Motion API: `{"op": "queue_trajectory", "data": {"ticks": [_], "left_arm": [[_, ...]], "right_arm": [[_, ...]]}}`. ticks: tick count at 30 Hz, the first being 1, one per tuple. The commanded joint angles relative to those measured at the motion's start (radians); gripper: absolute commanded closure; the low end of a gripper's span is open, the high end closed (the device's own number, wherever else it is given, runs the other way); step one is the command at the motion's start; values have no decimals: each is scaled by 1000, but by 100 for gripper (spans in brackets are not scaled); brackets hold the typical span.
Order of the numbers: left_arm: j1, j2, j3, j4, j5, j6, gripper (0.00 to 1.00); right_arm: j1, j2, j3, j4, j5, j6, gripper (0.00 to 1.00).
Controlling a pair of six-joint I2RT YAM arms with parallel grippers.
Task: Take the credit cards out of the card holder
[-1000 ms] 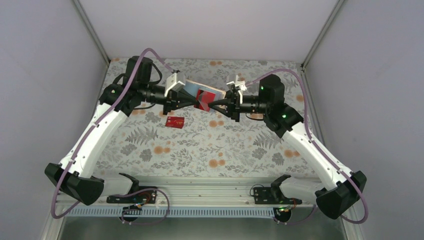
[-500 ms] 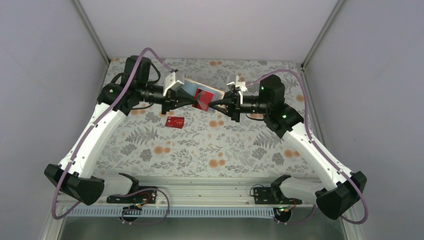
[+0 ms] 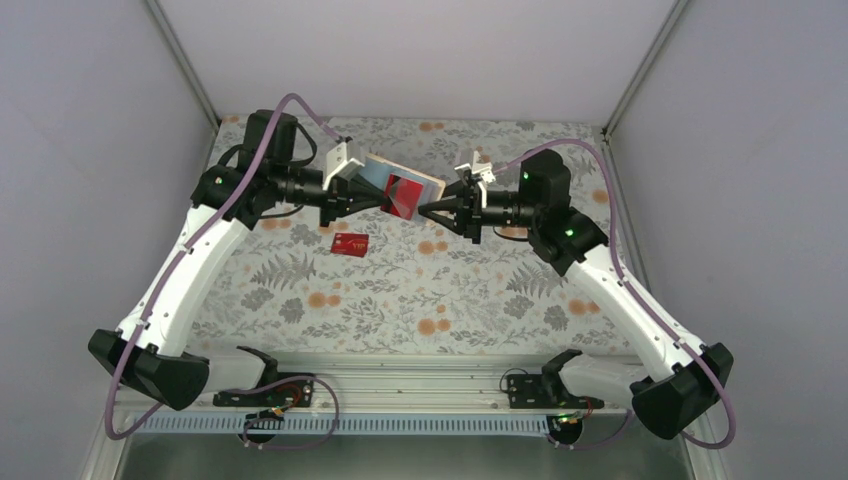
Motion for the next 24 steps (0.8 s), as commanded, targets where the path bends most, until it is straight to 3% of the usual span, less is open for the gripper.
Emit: {"op": "queue_trajectory", "data": {"ticks": [1, 4, 7, 11, 24], "left_arm": [[33, -1, 17, 47, 53, -66, 98], [33, 3, 22, 44, 42, -55, 98], [32, 1, 15, 44, 25, -49, 98], [31, -1, 7, 44, 39, -47, 98], [79, -5, 75, -45, -51, 66, 98]], "right_arm": [[-16, -27, -7, 1, -45, -4, 80], [-17, -29, -11, 7, -50, -3, 78], [-16, -35, -18, 19, -46, 7, 89], [-17, -22, -18, 41, -51, 24, 95], [-45, -78, -33, -10, -44, -12, 96]]}}
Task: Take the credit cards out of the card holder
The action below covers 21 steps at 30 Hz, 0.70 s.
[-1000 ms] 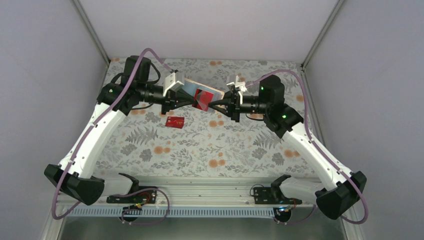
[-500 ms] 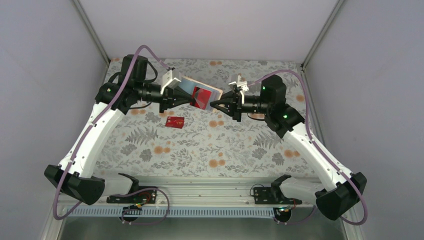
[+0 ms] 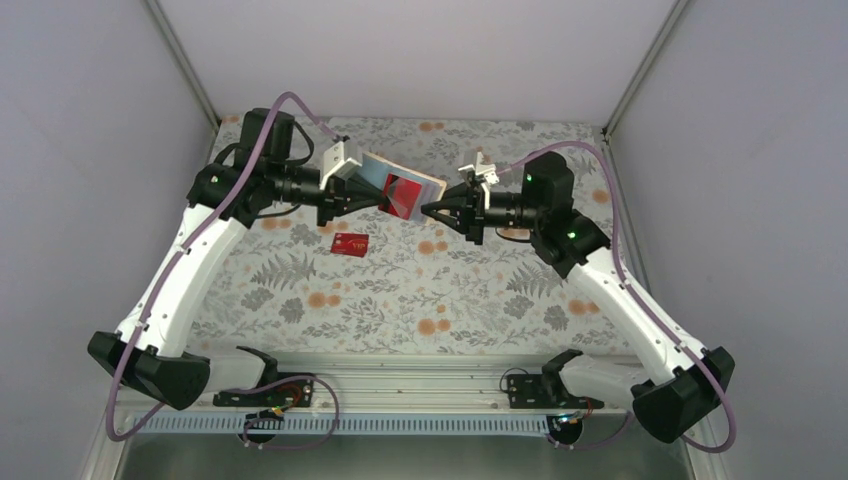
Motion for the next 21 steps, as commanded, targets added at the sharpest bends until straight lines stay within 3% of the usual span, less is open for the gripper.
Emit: {"op": "queue_trajectory", "data": {"ticks": [1, 8, 12, 17, 21], "left_arm": [[59, -5, 65, -18, -57, 53, 98], [68, -12, 96, -84, -38, 116, 98], [68, -16, 73, -112, 43, 154, 98], [5, -7, 9, -3, 16, 80, 97], [-47, 14, -2, 43, -18, 45, 79]], "right_arm": [[-27, -70, -14, -23, -35, -23, 96], [-38, -69, -18, -28, -40, -22, 96], [-40, -54, -15, -15, -71, -17, 96], [-40, -36, -6, -13, -112, -17, 96], [-39, -28, -2, -11, -121, -15, 96]]}}
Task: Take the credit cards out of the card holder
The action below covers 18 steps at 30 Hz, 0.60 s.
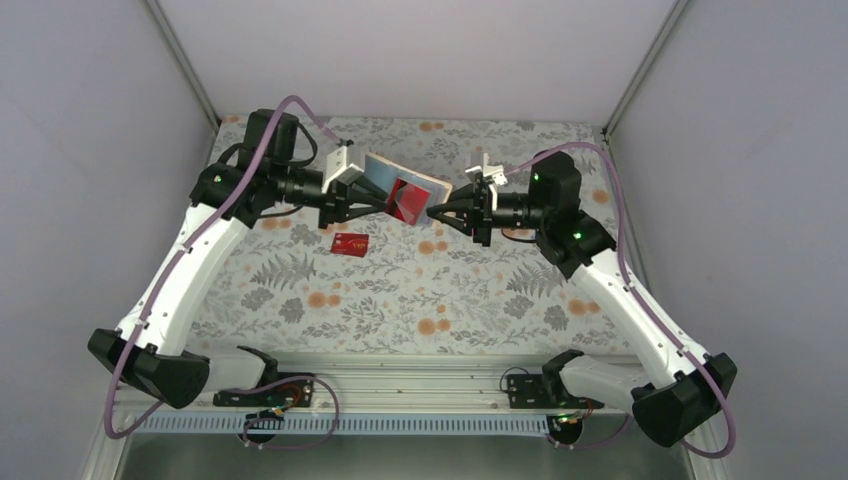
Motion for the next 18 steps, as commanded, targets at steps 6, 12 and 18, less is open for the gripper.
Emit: {"op": "queue_trajectory", "data": {"ticks": [6, 12, 18], "left_arm": [[-58, 32, -4, 84, 28, -55, 53], [-72, 42, 7, 101, -11, -51, 46], [-75, 38, 42, 109, 19, -51, 42]], "right_arm": [[-16, 7, 6, -4, -49, -12, 96], [-15, -4, 6, -16, -56, -29, 96], [-16, -23, 5, -28, -67, -54, 96]]}}
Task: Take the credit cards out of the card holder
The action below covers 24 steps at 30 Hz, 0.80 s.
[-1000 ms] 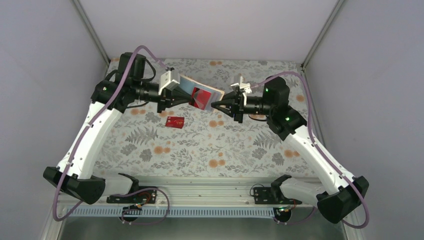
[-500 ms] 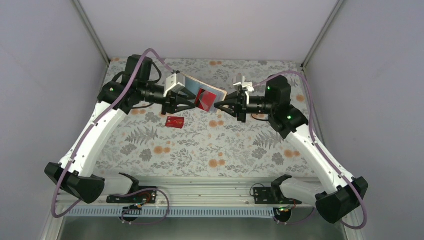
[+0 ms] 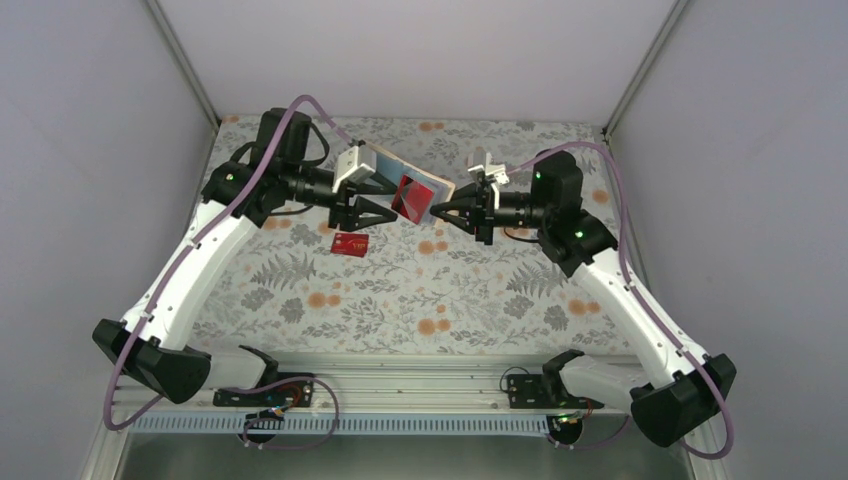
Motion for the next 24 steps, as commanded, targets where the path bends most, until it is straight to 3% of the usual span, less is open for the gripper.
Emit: {"op": "queue_trajectory", "data": {"ticks": [1, 6, 11, 21, 22, 24], "left_arm": [[-15, 9, 53, 52, 34, -2, 40], [3, 21, 58, 117, 32, -96, 35], [-10, 26, 33, 113, 55, -97, 39], [-87, 7, -10, 24, 59, -15, 67], [-89, 7, -10, 15, 55, -9, 72], [-90, 7, -4, 2, 42, -2, 93]], "right_arm": [[9, -31, 3, -1, -77, -41, 96], [8, -63, -3, 4, -119, -69, 96], [9, -69, 0, -1, -127, -75, 96], [7, -60, 5, 2, -90, -73, 96], [8, -57, 7, 1, -88, -72, 96], [8, -53, 9, 2, -89, -71, 96]]}}
